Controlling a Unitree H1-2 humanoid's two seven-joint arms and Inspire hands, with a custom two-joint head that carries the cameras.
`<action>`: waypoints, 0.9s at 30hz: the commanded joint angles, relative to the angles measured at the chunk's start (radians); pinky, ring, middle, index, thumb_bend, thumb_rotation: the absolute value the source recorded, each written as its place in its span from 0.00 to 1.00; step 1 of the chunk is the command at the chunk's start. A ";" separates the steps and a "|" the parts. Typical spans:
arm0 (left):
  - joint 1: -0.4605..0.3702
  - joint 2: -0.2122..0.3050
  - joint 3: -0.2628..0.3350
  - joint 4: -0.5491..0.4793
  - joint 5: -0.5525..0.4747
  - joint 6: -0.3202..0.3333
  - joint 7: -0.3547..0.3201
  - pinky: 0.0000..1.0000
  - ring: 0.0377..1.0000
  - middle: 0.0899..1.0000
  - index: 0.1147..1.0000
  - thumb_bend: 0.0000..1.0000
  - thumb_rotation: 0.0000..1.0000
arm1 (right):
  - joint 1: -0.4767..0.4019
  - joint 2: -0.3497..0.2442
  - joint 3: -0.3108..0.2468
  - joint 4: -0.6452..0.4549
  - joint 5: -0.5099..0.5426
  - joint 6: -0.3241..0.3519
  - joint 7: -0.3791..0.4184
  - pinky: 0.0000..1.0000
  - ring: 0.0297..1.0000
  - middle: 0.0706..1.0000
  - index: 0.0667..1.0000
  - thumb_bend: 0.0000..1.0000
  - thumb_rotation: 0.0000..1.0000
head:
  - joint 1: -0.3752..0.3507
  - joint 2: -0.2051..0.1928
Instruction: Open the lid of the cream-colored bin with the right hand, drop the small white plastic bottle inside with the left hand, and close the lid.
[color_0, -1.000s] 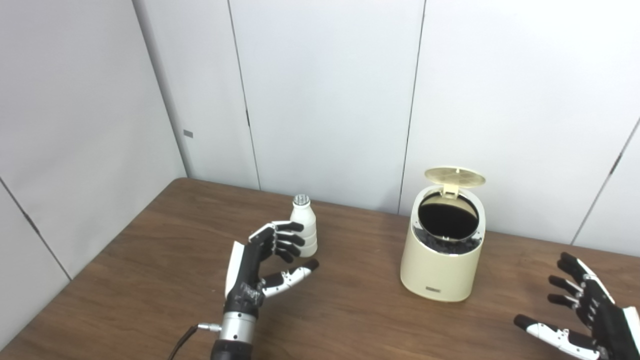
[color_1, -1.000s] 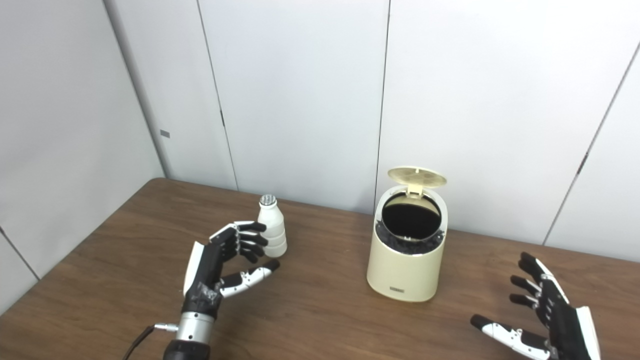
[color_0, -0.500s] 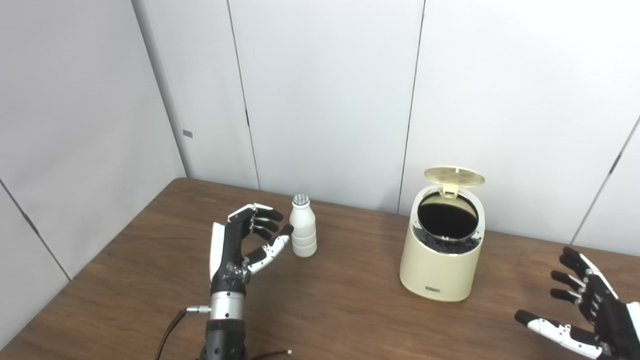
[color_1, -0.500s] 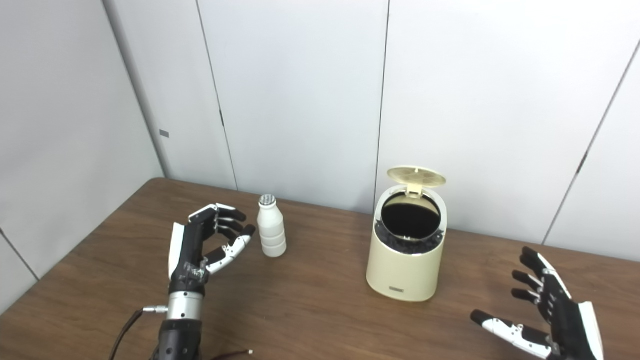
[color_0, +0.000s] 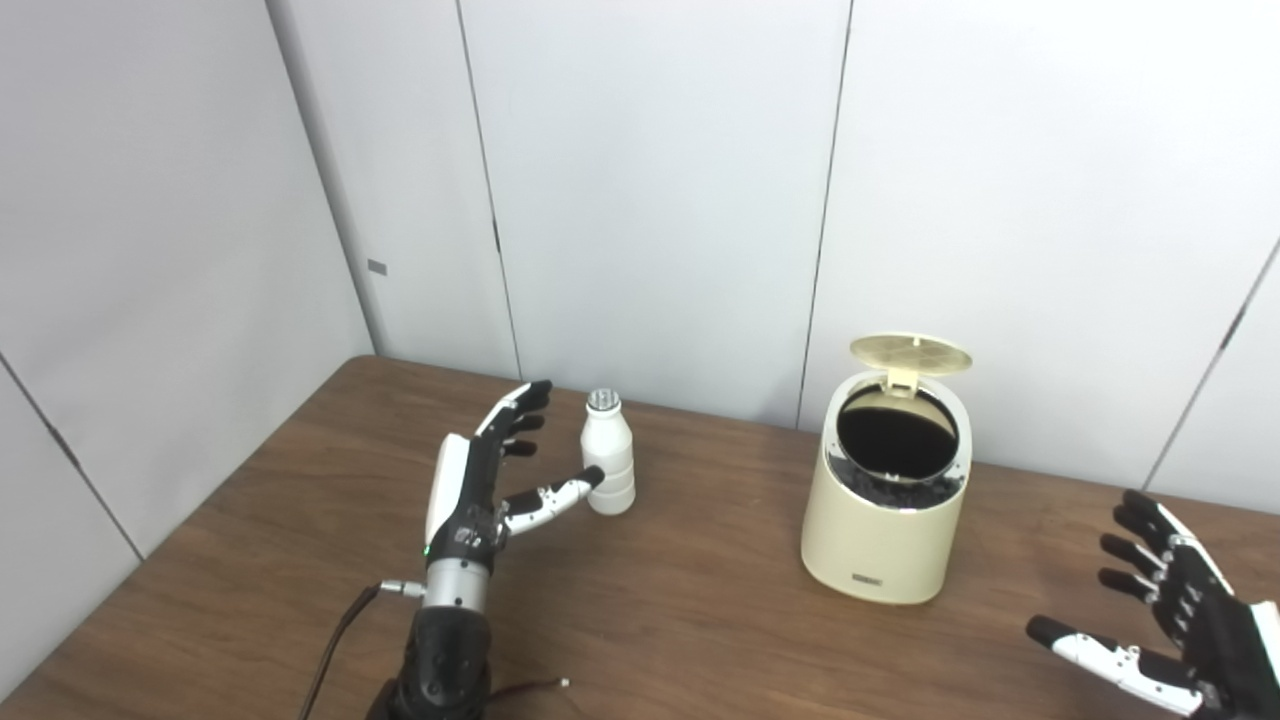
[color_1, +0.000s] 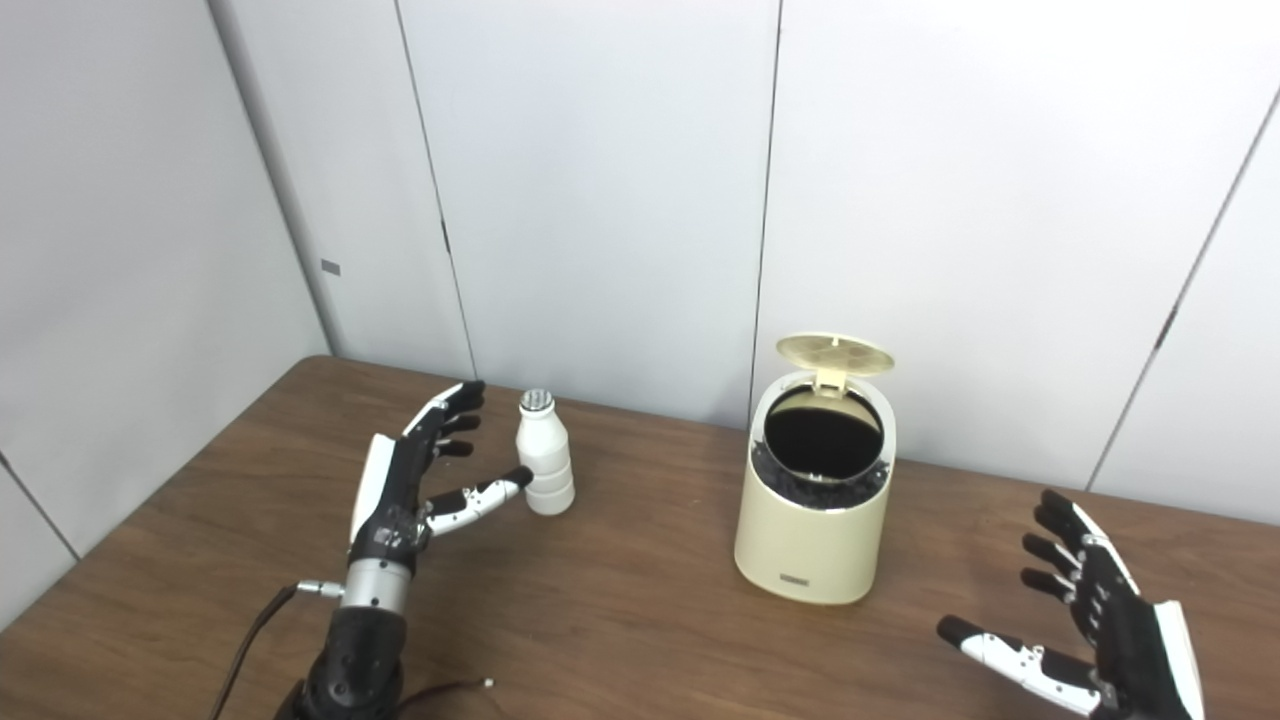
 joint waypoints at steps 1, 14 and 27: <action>-0.047 0.032 -0.005 0.000 0.020 0.000 0.005 0.73 0.80 0.84 0.86 0.78 0.17 | -0.020 -0.004 0.002 -0.047 -0.012 -0.014 -0.001 0.72 0.81 0.87 0.87 0.75 0.00 | 0.001 0.001; -0.088 0.057 -0.047 0.090 0.010 0.011 -0.002 0.66 0.75 0.78 0.84 0.81 0.15 | -0.014 0.006 0.005 -0.079 -0.028 0.026 -0.002 0.73 0.82 0.87 0.87 0.74 0.00 | -0.028 0.013; -0.128 0.054 -0.081 0.204 0.028 -0.032 0.037 0.65 0.72 0.74 0.78 0.80 0.12 | -0.019 -0.015 0.000 -0.012 -0.028 -0.054 -0.006 0.73 0.80 0.86 0.87 0.75 0.00 | -0.044 0.017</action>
